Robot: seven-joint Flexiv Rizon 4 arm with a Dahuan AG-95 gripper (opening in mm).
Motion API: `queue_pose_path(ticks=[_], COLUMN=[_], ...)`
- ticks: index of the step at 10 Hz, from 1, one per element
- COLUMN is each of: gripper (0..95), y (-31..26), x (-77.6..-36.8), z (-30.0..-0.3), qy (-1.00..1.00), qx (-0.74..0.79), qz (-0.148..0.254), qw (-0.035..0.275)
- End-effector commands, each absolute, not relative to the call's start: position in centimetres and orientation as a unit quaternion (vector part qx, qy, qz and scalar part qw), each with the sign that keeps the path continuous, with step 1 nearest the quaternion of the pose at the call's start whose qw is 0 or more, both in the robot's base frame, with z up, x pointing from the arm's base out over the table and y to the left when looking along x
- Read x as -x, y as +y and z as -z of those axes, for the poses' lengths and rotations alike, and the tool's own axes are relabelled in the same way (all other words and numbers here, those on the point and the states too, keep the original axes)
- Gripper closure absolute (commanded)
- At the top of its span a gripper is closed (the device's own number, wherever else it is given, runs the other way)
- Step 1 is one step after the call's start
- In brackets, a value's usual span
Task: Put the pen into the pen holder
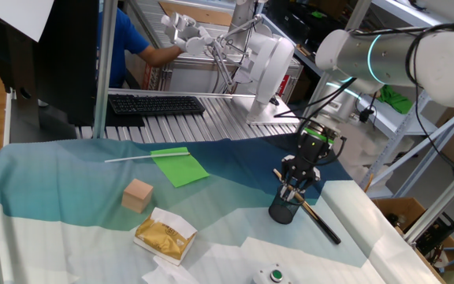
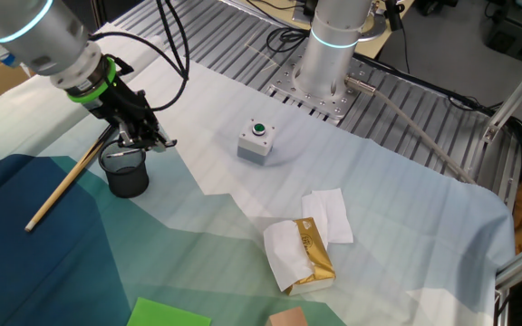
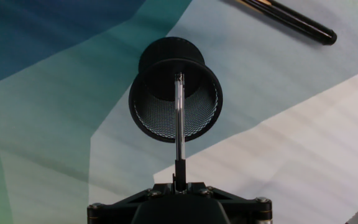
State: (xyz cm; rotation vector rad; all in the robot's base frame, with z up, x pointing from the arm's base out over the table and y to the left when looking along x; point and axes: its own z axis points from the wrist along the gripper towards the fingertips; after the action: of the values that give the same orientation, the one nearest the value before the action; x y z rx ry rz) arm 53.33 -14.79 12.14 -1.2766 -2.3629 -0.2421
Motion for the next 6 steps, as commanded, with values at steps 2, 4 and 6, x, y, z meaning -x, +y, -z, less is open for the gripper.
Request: queue_pose_path(ticks=[2,4,6], gripper=[95.0,95.0,95.0], y=[-15.19,-15.26,-15.23], x=[-53.67,-53.72,-53.75], z=[-11.81,-11.71,-11.62], qy=[-0.854,-0.853,-0.854], qx=[0.458,0.456,0.455], qz=[0.09,0.091,0.09], qw=[0.232,0.236,0.238])
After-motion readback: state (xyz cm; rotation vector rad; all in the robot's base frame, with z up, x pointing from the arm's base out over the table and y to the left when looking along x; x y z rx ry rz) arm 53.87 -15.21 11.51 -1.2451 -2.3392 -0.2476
